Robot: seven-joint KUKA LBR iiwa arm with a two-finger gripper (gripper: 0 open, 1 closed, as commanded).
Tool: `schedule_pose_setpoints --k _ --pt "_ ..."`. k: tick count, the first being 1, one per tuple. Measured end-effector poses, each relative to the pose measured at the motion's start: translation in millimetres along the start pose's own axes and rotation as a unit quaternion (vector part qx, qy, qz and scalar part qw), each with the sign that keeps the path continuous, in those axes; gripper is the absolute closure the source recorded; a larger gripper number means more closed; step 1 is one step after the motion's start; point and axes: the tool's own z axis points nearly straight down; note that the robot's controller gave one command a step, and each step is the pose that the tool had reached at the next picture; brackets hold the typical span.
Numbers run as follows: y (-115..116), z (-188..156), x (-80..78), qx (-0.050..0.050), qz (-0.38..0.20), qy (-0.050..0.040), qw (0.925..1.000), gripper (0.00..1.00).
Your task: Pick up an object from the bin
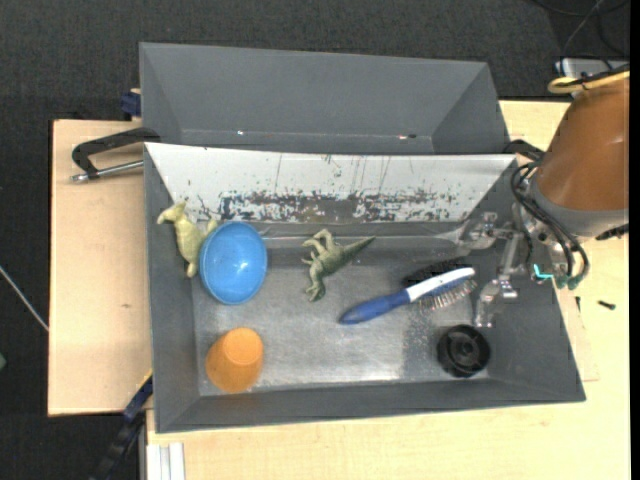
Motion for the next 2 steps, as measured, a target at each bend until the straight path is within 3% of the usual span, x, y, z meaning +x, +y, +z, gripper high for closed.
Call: schedule_pose_setpoints --k 1,2 --pt "-16.0 80.8 -20.9 0.0 -0.111 -0.0018 0.9938 0.0" --pt "-17.2 76.7 -23.3 0.003 -0.111 -0.0058 0.9938 1.0"
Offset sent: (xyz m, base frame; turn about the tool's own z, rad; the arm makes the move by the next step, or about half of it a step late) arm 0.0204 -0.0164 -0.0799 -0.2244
